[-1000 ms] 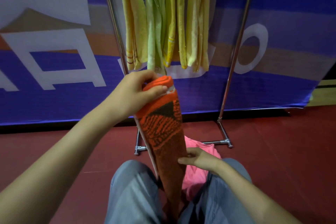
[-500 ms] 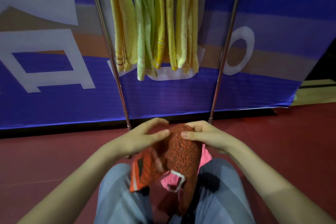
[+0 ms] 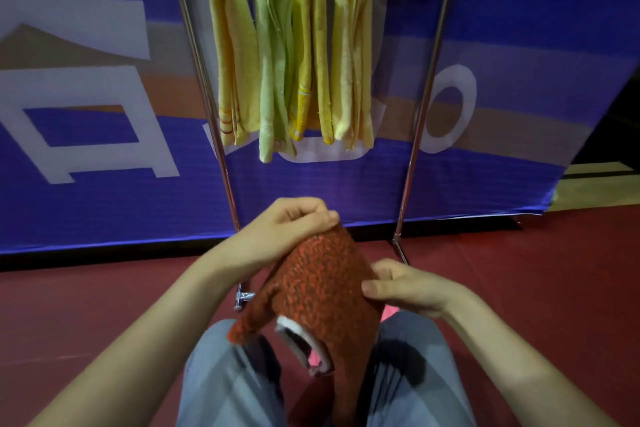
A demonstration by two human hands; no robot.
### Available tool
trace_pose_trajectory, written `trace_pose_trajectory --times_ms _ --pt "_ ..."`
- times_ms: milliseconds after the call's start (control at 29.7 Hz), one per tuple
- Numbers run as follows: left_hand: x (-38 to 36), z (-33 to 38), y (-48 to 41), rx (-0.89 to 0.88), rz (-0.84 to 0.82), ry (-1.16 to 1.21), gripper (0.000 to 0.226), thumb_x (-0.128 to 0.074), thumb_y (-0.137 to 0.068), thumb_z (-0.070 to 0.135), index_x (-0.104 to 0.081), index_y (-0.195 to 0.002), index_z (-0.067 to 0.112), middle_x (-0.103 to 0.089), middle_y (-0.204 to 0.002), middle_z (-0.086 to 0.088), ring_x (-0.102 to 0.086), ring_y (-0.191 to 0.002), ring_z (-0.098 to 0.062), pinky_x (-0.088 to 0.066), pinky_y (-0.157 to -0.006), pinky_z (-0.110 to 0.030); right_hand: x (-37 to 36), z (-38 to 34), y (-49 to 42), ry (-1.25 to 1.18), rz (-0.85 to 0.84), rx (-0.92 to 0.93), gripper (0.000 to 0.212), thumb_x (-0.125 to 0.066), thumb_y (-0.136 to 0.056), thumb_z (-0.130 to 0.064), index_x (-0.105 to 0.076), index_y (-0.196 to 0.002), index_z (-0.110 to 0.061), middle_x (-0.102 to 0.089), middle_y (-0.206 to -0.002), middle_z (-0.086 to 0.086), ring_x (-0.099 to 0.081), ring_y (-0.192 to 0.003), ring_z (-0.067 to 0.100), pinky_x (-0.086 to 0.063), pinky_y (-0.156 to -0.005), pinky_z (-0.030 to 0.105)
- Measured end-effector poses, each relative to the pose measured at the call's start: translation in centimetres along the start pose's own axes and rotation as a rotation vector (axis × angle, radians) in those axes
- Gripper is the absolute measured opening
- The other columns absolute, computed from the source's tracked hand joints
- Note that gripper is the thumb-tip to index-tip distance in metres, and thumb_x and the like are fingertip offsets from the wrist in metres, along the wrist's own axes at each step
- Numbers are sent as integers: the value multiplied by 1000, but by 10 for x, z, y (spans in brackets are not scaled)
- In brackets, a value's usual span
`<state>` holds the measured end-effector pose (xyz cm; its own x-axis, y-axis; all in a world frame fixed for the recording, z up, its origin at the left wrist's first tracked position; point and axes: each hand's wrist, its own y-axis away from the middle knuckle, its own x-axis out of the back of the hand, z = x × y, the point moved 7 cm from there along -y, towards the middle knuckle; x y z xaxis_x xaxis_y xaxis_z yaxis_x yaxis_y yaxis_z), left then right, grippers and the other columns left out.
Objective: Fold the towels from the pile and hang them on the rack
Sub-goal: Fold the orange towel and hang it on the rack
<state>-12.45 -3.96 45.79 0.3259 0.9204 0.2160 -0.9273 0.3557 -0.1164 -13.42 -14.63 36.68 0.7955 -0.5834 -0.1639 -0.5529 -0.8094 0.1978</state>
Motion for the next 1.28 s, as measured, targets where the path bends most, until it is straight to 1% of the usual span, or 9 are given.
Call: trace_pose_trajectory --times_ms 202,269,404,539,606,774,876,1111,1280 --pt "37 -28 9 173 163 76 28 -46 -89 14 -51 -61 15 -49 -56 8 -45 -55 -2 -36 -58 -18 8 -8 6 -165 84 146 52 -86 -41 -51 -76 -81 -20 -73 -73 -8 -66 -67 0 -50 -64 11" --pt "29 -39 8 214 99 96 25 -42 -91 13 -57 -72 12 -56 -62 6 -50 -63 -5 -41 -61 -14 10 -26 5 -208 121 223 55 -87 -39 -50 -75 -84 -20 -73 -73 -7 -66 -67 0 -50 -62 12" --pt "-11 -39 -6 245 -89 135 38 -36 -88 42 -68 -80 22 -68 -62 11 -63 -66 4 -47 -67 -9 2 -58 -4 -151 72 271 47 -83 -48 -47 -75 -84 -18 -73 -75 -6 -67 -71 1 -50 -65 12" --pt "-23 -29 -24 225 -80 210 43 -46 -80 56 -70 -93 23 -73 -99 2 -65 -102 -12 -46 -96 -27 13 -75 -4 -113 124 274 49 -83 -45 -50 -75 -80 -16 -73 -74 -3 -67 -70 3 -52 -66 14" --pt "-23 -24 -27 200 -73 230 46 -47 -70 54 -70 -93 22 -71 -105 -2 -63 -107 -17 -46 -98 -28 21 -82 -2 -99 141 273 48 -83 -44 -51 -75 -78 -18 -73 -72 -4 -67 -69 3 -51 -65 13" --pt "-29 4 -51 113 -120 255 44 -47 -78 38 -63 -106 9 -67 -108 -14 -63 -101 -19 -49 -90 -25 46 -101 8 -117 203 310 56 -85 -41 -50 -75 -85 -16 -74 -76 -2 -68 -71 5 -53 -66 15" --pt "-33 15 -66 93 -132 334 34 -47 -78 34 -65 -98 14 -72 -91 -2 -67 -83 -8 -52 -78 -18 56 -115 11 -130 214 334 56 -86 -41 -48 -75 -85 -15 -74 -77 0 -69 -71 6 -53 -66 16" --pt "-24 54 -140 87 -67 373 50 -51 -66 41 -64 -101 8 -67 -100 -9 -62 -89 -14 -45 -93 -22 104 -181 10 -88 304 407 56 -88 -36 -48 -76 -79 -14 -74 -74 0 -68 -67 5 -53 -63 15" --pt "-18 89 -204 28 -111 476 31 -41 -91 32 -64 -87 12 -73 -69 2 -67 -63 -5 -53 -68 -15 153 -243 3 -16 384 483 55 -87 -37 -49 -76 -79 -16 -74 -75 0 -68 -68 6 -55 -66 16"
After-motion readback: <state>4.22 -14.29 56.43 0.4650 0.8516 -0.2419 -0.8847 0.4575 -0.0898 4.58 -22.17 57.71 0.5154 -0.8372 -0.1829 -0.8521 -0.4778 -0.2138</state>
